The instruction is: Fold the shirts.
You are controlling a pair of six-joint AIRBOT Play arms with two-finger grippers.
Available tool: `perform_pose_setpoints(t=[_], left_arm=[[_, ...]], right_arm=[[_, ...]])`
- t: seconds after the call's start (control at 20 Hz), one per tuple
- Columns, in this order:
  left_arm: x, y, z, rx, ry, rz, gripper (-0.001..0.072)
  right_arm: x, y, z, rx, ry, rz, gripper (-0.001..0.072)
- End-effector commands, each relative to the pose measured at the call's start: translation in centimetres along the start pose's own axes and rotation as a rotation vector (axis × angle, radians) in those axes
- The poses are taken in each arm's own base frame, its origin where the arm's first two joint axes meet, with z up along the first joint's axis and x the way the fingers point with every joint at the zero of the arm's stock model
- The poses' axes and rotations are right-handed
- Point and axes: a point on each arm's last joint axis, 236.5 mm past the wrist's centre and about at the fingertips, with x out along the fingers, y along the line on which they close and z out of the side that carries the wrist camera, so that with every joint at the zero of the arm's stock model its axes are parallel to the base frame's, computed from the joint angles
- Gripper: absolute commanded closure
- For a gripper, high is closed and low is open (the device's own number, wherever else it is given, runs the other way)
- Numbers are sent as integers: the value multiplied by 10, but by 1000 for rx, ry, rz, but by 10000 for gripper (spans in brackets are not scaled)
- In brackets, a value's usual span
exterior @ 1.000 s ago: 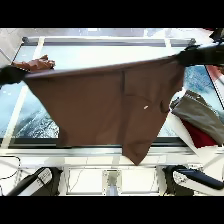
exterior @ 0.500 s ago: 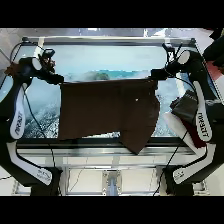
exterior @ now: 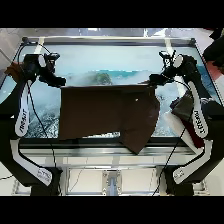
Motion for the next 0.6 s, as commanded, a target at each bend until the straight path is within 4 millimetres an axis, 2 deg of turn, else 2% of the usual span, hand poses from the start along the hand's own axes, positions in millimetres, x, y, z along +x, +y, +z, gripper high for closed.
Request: perform_pose_setpoints(t=[0.0,0.15,0.3,0.4,0.5,0.55], left_arm=[[-14,-28,-33,-31,79,-110,697],[15,-60,-78,-59,187,-219,697],[47,-68,-114,-77,251,-230,697],[64,-69,-122,-97,243,-222,697],[71,-70,-115,-151,203,-221,695],[70,-70,-104,-169,159,-221,592]], right_arm=[[0,1,-30,-20,111,5,697],[22,1,-71,-16,240,22,697],[42,2,-101,-10,312,39,696],[55,1,-108,0,311,38,695],[57,4,-103,7,287,48,672],[54,6,-98,8,275,55,556]])
